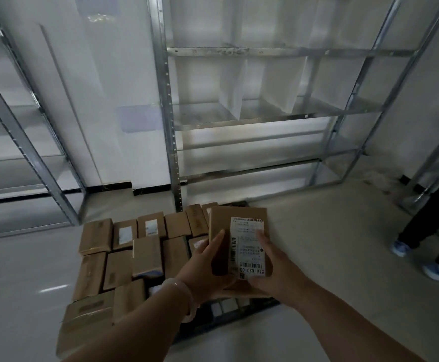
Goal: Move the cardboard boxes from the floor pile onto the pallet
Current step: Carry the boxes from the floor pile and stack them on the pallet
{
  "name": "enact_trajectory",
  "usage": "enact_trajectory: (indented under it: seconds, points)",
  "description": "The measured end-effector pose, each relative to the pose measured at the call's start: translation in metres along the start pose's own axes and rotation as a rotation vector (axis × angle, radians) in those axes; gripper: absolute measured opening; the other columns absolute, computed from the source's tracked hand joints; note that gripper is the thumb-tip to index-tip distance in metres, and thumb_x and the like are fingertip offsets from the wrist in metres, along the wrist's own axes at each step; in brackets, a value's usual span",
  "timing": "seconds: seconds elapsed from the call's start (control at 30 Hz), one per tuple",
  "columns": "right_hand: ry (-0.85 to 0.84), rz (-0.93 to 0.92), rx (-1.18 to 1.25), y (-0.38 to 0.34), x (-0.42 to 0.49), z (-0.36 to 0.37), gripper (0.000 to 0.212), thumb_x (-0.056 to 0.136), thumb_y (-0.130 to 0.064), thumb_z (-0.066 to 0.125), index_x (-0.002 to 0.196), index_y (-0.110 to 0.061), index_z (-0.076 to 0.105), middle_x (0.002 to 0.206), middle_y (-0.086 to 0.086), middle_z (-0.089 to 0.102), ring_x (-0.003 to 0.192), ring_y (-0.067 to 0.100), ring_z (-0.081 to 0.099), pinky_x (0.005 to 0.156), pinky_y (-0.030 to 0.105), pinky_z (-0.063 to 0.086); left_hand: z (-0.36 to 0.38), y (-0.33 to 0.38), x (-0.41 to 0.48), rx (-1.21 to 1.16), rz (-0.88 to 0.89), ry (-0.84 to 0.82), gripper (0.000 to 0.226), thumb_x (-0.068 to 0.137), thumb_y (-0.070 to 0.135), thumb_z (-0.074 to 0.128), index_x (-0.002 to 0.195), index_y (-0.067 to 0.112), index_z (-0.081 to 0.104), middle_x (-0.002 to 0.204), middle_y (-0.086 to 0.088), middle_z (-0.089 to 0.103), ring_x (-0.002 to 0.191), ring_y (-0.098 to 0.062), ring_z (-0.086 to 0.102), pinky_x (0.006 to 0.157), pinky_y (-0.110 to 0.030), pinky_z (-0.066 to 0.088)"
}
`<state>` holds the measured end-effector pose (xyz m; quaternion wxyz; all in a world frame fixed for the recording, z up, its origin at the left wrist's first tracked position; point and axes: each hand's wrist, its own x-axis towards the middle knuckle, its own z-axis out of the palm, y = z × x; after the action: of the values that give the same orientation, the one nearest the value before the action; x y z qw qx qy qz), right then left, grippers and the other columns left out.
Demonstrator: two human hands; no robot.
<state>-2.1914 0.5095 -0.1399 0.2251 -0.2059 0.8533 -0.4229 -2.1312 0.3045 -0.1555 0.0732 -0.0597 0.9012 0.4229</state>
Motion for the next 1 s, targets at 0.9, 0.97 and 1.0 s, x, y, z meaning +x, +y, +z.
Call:
enact_trajectory:
  seconds: [0.9, 0.97, 1.0]
  points:
    - [-0.197, 0.058, -0.032, 0.106, 0.209, -0.107, 0.105, 0.083, -0.019, 0.078, 0.15, -0.052, 0.004, 0.146, -0.013, 0.025, 0.133, 0.005, 0.035, 0.114, 0.03, 0.037, 0.048, -0.005, 0.218, -0.197, -0.175, 0.033, 0.104, 0.082, 0.023, 0.075, 0.151, 0.045, 0.0, 0.159, 0.004, 0.01, 0.144, -0.022, 0.026, 0.107, -0.044, 0.045]
    - [-0.196, 0.083, -0.032, 0.112, 0.231, -0.108, 0.105, 0.084, -0.016, 0.077, 0.149, -0.053, 0.003, 0.146, -0.011, 0.026, 0.132, 0.004, 0.036, 0.114, 0.029, 0.037, 0.046, -0.012, 0.242, -0.222, -0.2, 0.012, 0.104, 0.082, 0.024, 0.075, 0.149, 0.048, -0.001, 0.159, 0.004, 0.009, 0.143, -0.023, 0.027, 0.107, -0.043, 0.045]
    - [-0.193, 0.088, -0.036, 0.115, 0.241, -0.106, 0.105, 0.084, -0.015, 0.076, 0.148, -0.054, 0.002, 0.146, -0.01, 0.027, 0.133, 0.005, 0.036, 0.114, 0.029, 0.036, 0.046, -0.017, 0.254, -0.229, -0.206, 0.005, 0.104, 0.082, 0.024, 0.075, 0.148, 0.051, -0.001, 0.159, 0.005, 0.008, 0.142, -0.023, 0.027, 0.106, -0.043, 0.045]
